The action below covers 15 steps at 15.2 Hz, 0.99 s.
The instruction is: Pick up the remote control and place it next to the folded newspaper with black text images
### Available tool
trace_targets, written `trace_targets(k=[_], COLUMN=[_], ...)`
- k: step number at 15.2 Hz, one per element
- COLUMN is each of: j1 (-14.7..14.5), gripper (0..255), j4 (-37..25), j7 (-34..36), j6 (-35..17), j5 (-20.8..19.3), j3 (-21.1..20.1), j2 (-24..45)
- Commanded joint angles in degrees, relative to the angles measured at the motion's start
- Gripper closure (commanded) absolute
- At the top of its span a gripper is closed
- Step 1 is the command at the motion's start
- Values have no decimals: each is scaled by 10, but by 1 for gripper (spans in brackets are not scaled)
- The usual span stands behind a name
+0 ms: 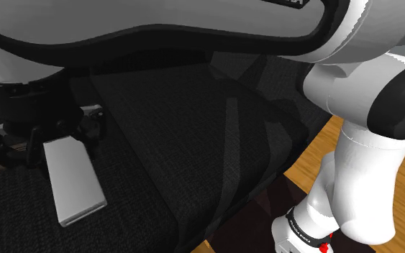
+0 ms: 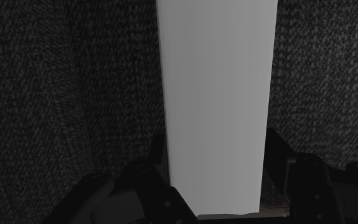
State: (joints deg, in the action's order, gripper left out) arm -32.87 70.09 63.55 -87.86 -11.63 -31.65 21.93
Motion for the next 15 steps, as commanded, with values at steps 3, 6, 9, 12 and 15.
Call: trace_targets(k=[3,6,9,12,15], j1=[8,13,14,14,14], gripper=[255,255,255,255,0], j4=[43,74,78,78,78], j7=[0,1,1,1,1], j6=[-36,-62,-66,-66,-66], j5=[4,6,6,6,6], j3=[0,1,1,1,1], j2=[-8,-13,-13,-13,-13])
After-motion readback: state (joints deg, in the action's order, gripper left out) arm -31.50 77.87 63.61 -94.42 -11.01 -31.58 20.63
